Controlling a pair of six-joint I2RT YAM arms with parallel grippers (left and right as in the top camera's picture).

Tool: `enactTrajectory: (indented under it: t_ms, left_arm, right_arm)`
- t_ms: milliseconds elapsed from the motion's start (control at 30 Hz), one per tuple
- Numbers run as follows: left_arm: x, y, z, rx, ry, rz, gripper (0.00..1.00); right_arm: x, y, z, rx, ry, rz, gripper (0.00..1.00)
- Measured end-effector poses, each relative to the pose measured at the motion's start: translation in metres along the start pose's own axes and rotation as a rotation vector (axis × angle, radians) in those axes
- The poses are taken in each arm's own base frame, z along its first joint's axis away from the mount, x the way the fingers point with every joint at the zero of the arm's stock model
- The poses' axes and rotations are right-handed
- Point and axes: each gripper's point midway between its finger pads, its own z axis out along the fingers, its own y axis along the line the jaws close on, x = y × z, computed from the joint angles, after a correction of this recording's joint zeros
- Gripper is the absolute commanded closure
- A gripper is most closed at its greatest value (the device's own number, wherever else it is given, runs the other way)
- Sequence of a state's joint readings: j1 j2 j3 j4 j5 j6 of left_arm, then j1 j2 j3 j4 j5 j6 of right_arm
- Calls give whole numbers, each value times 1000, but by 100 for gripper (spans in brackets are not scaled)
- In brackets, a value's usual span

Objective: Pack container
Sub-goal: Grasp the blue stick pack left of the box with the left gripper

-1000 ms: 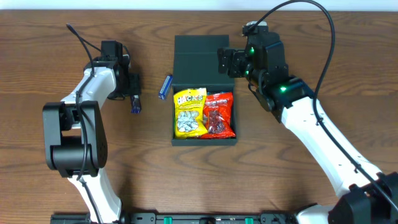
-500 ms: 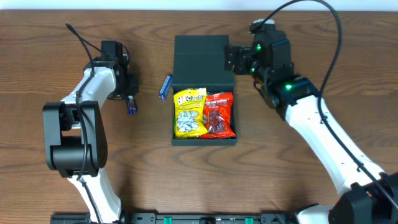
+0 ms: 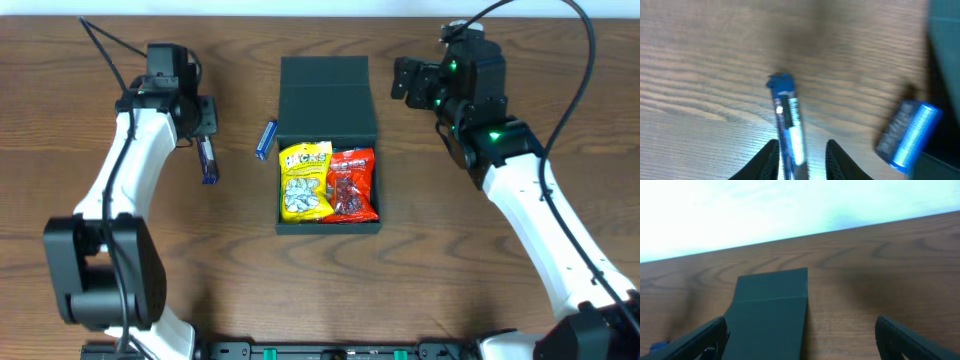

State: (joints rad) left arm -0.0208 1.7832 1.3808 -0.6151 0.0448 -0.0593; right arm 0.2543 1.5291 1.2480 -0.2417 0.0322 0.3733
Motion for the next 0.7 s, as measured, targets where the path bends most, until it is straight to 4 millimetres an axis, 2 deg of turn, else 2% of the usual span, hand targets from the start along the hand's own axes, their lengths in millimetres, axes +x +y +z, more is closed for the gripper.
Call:
enactTrajectory:
  t_ms: [67,167,267,433,600,700]
  left_arm:
    - [0,-10,-4,12,-8,24,43]
    - [3,-13,-1,12,5,10,44]
    - [8,0,12,-9,38,-53,45]
    - [26,21,45,-43,128,-145,48]
    - [41,24,66,-56,188,-175,49]
    - [47,24,78,-59,208,-191,54]
  right_arm:
    - [-1,-1,0,3,-2,1,5]
    - [0,-2,0,5,0,2,4]
    - [5,-4,0,13,22,1,4]
    - [11,-6,-1,23,46,0,3]
    - [11,-7,-1,23,47,0,3]
    - [11,-7,-1,23,47,0,3]
